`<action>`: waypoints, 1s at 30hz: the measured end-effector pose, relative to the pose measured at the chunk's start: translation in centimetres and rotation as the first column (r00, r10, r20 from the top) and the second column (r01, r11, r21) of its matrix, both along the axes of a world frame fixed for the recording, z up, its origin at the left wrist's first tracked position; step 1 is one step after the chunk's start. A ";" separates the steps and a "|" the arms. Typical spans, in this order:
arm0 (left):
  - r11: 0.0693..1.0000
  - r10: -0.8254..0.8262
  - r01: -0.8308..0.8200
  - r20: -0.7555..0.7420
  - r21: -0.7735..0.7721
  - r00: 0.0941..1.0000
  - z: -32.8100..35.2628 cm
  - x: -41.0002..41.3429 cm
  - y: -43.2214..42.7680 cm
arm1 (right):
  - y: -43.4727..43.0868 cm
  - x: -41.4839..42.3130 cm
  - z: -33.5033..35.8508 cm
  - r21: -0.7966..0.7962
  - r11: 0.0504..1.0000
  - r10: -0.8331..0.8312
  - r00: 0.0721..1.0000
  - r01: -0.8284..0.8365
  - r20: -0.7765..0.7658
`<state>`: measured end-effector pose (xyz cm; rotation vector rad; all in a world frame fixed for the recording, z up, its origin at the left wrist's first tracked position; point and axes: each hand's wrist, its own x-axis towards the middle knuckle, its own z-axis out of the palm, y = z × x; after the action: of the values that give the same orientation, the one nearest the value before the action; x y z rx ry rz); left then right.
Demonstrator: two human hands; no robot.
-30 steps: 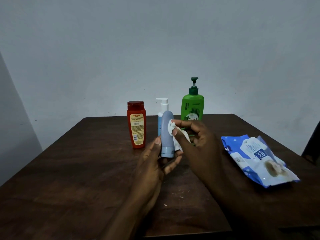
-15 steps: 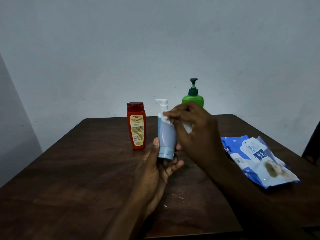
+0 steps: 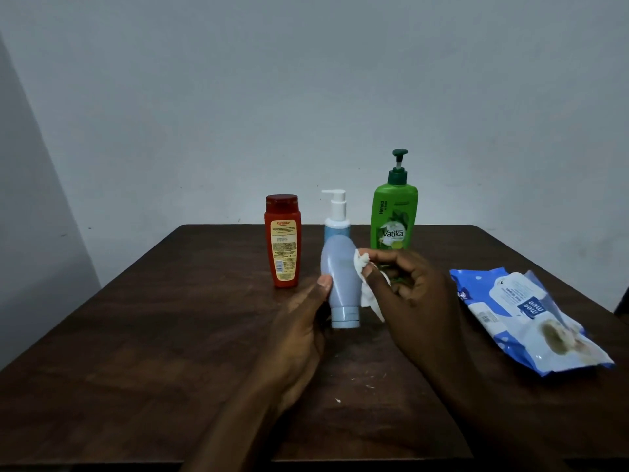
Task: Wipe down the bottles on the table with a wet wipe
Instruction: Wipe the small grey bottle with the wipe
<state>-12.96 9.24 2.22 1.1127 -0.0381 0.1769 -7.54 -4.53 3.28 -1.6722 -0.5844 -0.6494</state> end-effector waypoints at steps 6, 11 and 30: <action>0.962 0.064 -0.057 -0.017 0.266 0.998 -0.4 -0.8 1.6 | 0.6 -1.1 -1.2 0.019 0.989 0.144 0.989 -0.144 -0.034; 0.930 0.130 -0.116 -0.015 0.350 0.991 -0.1 -1.1 4.1 | 2.3 -0.1 -1.9 0.038 0.969 0.249 0.957 -0.246 -0.152; 0.730 0.472 -0.422 0.049 0.538 0.880 -0.1 6.1 16.9 | 6.0 3.0 -3.2 -0.261 0.926 0.195 0.936 -0.274 -0.292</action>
<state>-6.90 26.11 2.17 1.6858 0.2879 0.5803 -4.57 1.51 0.05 -1.8920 -0.7038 -0.1626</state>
